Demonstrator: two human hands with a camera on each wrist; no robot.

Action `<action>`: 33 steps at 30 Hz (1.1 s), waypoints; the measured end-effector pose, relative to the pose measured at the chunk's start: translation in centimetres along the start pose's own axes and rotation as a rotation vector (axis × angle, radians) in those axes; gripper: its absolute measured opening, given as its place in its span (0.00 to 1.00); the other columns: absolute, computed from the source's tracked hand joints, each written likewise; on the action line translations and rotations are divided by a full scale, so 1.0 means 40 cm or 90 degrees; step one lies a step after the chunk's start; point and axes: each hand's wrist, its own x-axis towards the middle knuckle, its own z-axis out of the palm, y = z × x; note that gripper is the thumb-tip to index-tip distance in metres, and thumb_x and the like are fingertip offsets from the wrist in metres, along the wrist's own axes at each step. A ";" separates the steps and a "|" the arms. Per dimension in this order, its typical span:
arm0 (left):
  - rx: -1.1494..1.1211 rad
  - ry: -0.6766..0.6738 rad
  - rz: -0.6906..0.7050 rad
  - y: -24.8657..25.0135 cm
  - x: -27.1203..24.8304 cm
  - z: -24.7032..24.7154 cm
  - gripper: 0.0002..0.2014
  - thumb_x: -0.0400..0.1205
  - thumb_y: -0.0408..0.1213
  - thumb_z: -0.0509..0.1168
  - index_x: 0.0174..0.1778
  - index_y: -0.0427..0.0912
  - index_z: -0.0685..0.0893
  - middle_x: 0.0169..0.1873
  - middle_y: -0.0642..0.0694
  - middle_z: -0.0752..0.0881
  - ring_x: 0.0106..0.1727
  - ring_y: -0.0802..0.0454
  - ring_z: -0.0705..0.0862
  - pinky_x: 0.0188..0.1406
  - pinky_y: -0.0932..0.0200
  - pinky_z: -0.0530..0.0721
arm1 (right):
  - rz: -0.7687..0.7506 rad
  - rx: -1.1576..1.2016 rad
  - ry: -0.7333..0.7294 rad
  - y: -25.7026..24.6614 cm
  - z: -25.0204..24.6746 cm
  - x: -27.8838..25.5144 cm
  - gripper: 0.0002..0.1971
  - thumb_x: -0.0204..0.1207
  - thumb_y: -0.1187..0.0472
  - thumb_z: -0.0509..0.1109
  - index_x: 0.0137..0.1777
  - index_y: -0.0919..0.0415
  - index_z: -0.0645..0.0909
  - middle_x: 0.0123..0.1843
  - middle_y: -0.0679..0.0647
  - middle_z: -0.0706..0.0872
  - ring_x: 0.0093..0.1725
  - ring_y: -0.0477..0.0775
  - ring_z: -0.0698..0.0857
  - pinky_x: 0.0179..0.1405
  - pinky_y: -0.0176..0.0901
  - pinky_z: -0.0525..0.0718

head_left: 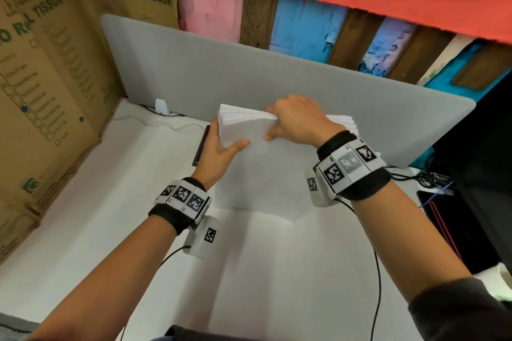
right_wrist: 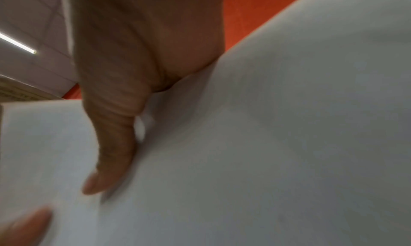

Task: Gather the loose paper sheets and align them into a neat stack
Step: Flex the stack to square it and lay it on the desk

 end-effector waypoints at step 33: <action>-0.023 -0.058 -0.115 0.005 0.005 -0.074 0.11 0.74 0.30 0.72 0.50 0.43 0.84 0.40 0.53 0.91 0.43 0.56 0.89 0.42 0.61 0.87 | 0.324 0.848 0.426 0.278 0.179 -0.257 0.13 0.73 0.71 0.70 0.48 0.50 0.80 0.36 0.36 0.90 0.37 0.36 0.88 0.37 0.29 0.85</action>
